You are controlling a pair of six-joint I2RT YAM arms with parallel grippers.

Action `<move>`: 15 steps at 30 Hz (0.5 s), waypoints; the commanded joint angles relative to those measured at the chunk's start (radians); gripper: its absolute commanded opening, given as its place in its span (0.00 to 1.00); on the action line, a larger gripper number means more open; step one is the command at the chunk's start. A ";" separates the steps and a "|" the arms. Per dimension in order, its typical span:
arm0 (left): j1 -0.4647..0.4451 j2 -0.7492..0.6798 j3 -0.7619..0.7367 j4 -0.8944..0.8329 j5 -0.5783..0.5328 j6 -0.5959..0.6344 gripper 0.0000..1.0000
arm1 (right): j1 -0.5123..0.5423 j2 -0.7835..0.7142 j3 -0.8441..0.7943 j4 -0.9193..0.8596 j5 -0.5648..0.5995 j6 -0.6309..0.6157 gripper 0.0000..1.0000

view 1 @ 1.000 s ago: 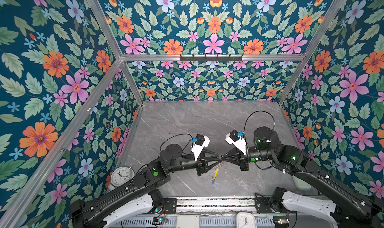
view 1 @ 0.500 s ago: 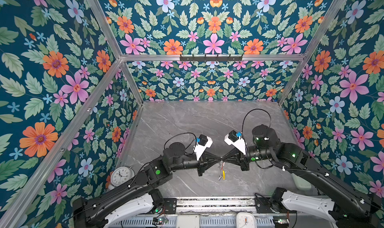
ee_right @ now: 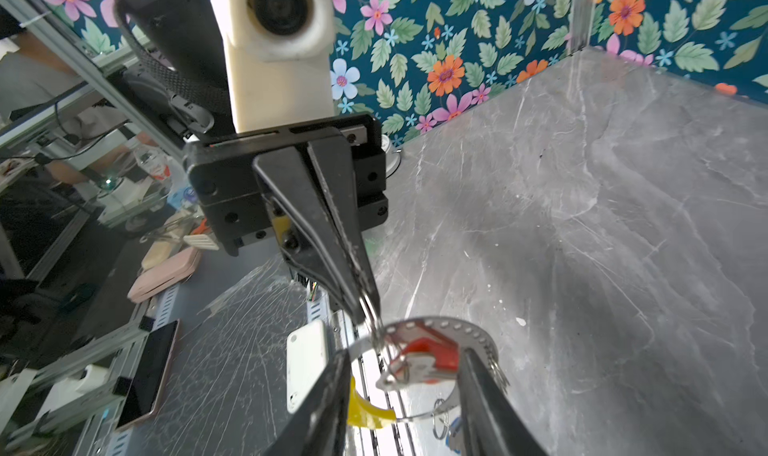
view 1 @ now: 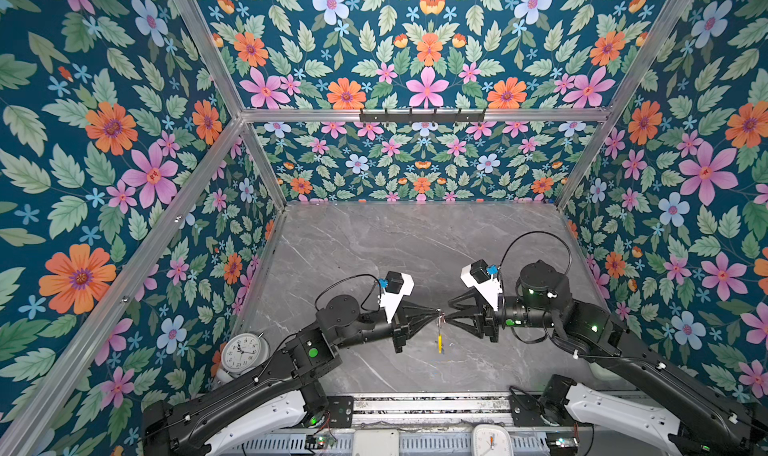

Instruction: Remove the keys from the keyring

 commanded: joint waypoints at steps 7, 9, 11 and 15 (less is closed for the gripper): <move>0.000 -0.042 -0.075 0.243 -0.115 -0.054 0.00 | 0.110 -0.003 -0.101 0.262 0.211 0.048 0.45; -0.001 -0.036 -0.076 0.251 -0.112 -0.060 0.00 | 0.114 0.008 -0.101 0.272 0.209 0.050 0.45; -0.001 -0.029 -0.073 0.253 -0.108 -0.063 0.00 | 0.118 0.020 -0.096 0.276 0.208 0.046 0.45; -0.001 -0.025 -0.076 0.254 -0.108 -0.070 0.00 | 0.124 0.036 -0.088 0.277 0.223 0.043 0.46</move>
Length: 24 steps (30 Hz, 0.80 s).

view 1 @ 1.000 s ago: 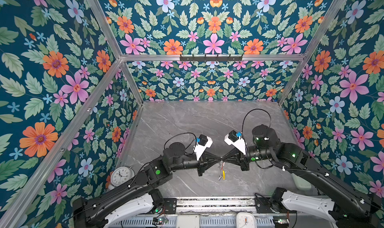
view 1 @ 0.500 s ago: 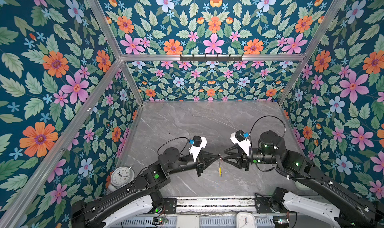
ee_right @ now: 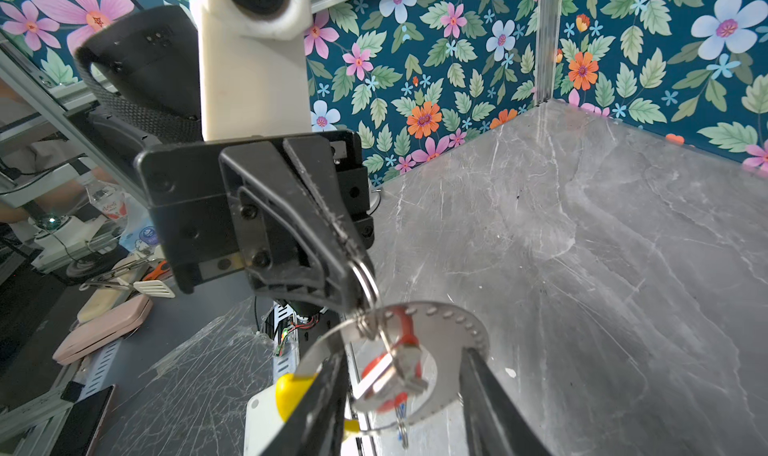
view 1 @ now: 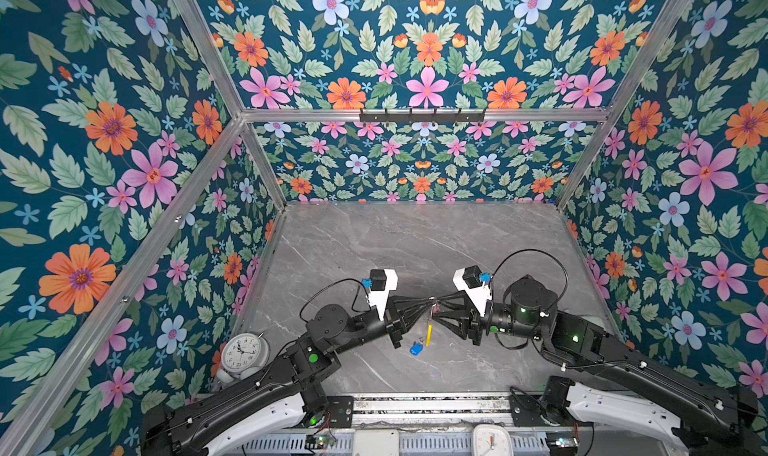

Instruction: Remove the keys from the keyring

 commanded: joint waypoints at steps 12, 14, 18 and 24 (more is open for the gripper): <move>-0.001 -0.039 -0.020 0.054 -0.035 -0.016 0.00 | 0.014 0.022 0.023 -0.009 0.074 -0.010 0.20; 0.000 -0.041 -0.021 0.058 -0.037 -0.017 0.00 | 0.020 0.024 0.027 -0.016 0.076 -0.016 0.10; -0.001 -0.041 -0.022 0.066 -0.052 -0.021 0.00 | 0.031 0.040 0.044 -0.042 0.059 -0.031 0.00; -0.001 -0.042 -0.032 0.093 -0.063 -0.027 0.00 | 0.066 0.059 0.048 -0.075 0.061 -0.050 0.00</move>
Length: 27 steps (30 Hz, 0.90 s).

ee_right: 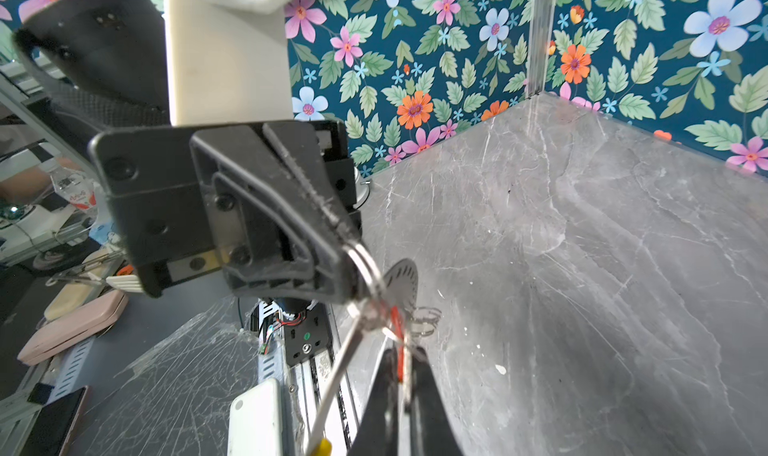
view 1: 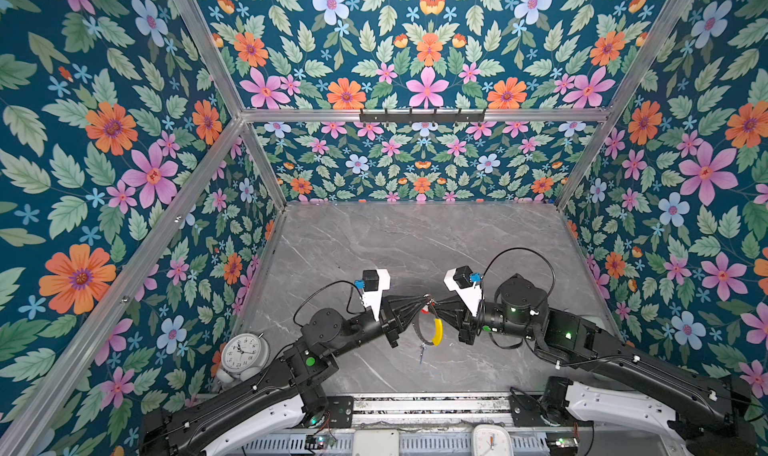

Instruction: Remove the keys from the keyring

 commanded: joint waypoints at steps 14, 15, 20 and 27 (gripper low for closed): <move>0.001 -0.034 -0.001 -0.015 0.042 0.025 0.00 | 0.032 -0.054 -0.033 -0.050 0.008 -0.028 0.25; 0.002 -0.042 -0.002 -0.026 0.041 0.029 0.00 | 0.032 -0.074 -0.032 -0.056 0.018 -0.029 0.29; 0.000 -0.059 -0.009 -0.036 0.068 0.041 0.00 | 0.032 -0.158 -0.035 -0.030 0.043 -0.040 0.37; 0.002 -0.040 -0.006 -0.016 0.130 0.043 0.00 | 0.022 -0.150 -0.008 0.047 -0.066 -0.029 0.38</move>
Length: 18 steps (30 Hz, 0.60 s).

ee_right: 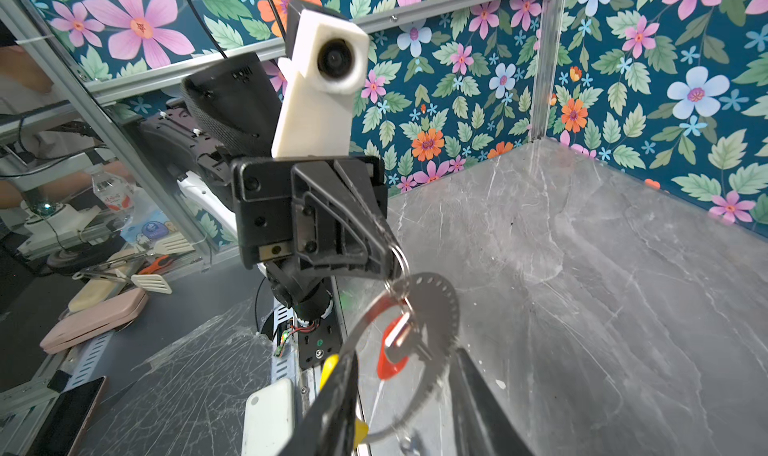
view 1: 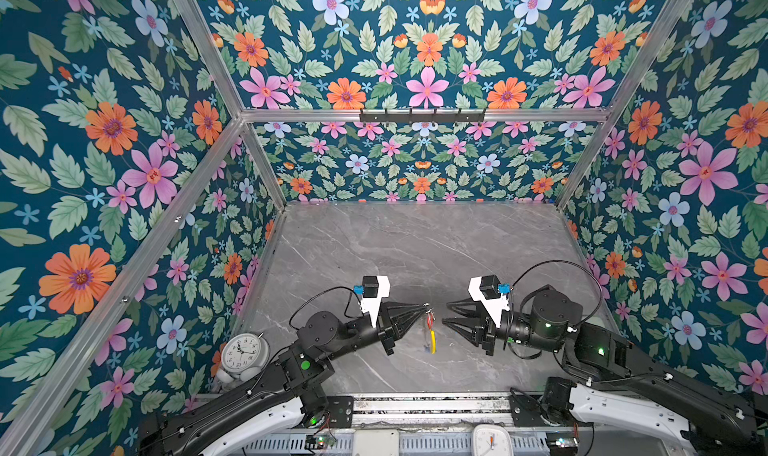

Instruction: Remove the keys from the keyring

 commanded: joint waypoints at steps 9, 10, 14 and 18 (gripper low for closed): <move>0.001 0.005 -0.002 0.063 0.066 0.008 0.00 | -0.147 0.071 0.013 0.154 -0.385 0.125 0.36; 0.000 0.007 -0.002 0.066 0.069 0.007 0.00 | -0.147 0.080 0.013 0.154 -0.398 0.130 0.34; 0.000 0.013 -0.005 0.082 0.080 0.001 0.00 | -0.146 0.105 0.007 0.150 -0.398 0.141 0.28; -0.001 0.008 -0.006 0.085 0.081 0.000 0.00 | -0.146 0.108 -0.003 0.155 -0.392 0.148 0.18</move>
